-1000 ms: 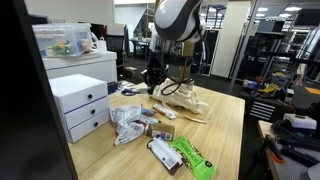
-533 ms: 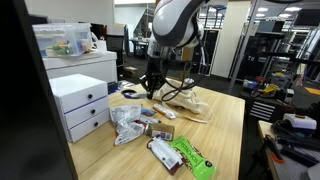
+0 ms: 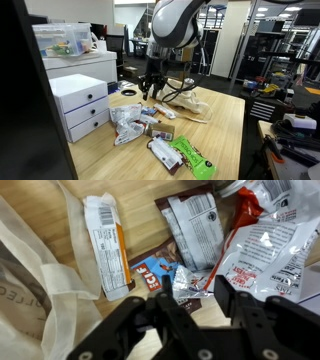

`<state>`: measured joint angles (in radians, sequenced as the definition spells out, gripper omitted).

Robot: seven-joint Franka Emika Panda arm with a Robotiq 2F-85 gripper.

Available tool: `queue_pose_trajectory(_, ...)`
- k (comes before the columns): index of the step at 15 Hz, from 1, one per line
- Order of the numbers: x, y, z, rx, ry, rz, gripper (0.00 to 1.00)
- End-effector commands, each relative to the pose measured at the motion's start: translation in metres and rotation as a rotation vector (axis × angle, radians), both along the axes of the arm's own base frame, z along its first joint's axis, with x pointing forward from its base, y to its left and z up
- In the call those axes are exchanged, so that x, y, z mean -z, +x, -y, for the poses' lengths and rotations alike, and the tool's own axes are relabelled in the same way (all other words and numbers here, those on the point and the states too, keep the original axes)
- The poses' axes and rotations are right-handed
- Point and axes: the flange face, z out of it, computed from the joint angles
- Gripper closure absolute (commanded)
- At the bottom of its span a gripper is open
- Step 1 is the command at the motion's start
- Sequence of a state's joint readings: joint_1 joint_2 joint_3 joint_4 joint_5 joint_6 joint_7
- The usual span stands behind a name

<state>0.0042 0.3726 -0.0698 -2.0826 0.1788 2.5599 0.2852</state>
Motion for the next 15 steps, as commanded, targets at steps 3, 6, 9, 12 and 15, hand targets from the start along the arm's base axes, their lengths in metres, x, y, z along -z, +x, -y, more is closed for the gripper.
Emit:
queue_pose_trajectory(3, -0.011, 0.001, 0.005, 0.03, 0.002, 0.024, 0.08)
queue_pose_trajectory(6, -0.04, 0.006, 0.009, 0.064, 0.05, 0.084, 0.0)
queue_pose_trajectory(9, -0.077, 0.009, 0.016, 0.165, 0.117, 0.19, 0.0)
queue_pose_trajectory(12, -0.079, 0.019, 0.018, 0.157, 0.1, 0.205, 0.0)
queue_pose_trajectory(15, -0.087, 0.017, 0.02, 0.171, 0.105, 0.221, 0.0)
